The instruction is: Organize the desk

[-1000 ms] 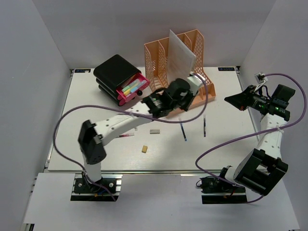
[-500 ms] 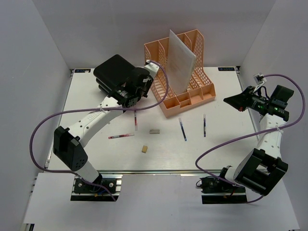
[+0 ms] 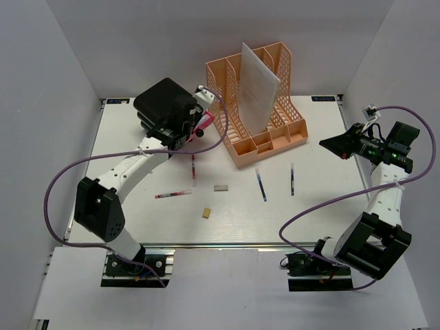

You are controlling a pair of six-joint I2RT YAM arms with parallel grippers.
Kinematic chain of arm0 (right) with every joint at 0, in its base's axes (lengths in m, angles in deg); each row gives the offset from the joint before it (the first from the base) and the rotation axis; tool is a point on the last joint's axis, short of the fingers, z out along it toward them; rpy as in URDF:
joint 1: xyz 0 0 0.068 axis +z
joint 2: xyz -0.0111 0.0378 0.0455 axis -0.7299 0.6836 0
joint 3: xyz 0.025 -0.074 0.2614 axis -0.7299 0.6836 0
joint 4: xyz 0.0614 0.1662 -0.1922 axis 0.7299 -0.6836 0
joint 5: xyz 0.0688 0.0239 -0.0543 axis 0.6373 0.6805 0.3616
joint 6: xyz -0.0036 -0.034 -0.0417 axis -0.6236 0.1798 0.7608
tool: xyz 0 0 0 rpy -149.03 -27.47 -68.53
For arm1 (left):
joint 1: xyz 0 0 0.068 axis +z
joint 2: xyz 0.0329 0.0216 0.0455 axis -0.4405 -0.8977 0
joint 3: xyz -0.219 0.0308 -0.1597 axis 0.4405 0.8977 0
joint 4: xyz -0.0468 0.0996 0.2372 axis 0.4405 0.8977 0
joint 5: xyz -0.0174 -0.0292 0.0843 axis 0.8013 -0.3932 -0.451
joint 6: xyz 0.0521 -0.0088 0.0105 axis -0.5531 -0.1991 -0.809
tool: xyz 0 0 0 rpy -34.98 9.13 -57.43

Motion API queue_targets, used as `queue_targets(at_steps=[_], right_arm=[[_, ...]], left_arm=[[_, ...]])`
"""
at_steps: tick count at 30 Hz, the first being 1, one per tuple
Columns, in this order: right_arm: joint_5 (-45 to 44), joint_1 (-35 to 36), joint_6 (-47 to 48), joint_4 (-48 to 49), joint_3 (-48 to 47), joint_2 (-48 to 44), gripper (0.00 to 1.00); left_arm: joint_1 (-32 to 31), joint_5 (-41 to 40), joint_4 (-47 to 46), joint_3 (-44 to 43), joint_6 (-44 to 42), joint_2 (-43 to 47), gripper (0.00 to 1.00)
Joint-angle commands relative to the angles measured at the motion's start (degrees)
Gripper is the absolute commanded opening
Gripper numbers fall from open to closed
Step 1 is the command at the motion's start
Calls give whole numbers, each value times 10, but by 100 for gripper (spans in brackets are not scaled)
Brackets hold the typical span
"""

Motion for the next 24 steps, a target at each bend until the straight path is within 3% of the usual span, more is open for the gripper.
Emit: queue_targets(at_steps=[1, 5, 20, 22, 24], right_arm=[[11, 2, 12, 10, 4, -3, 0], [12, 3, 12, 11, 5, -3, 0], [16, 1, 18, 11, 8, -1, 2], [18, 2, 18, 12, 10, -1, 3], [20, 1, 19, 11, 8, -2, 4]], left_arm=[[14, 33, -83, 30, -91, 9, 0], [24, 56, -117, 55, -132, 7, 0], [62, 98, -127, 28, -160, -49, 0], [67, 101, -126, 24, -160, -53, 5], [67, 96, -125, 20, -159, -61, 15]])
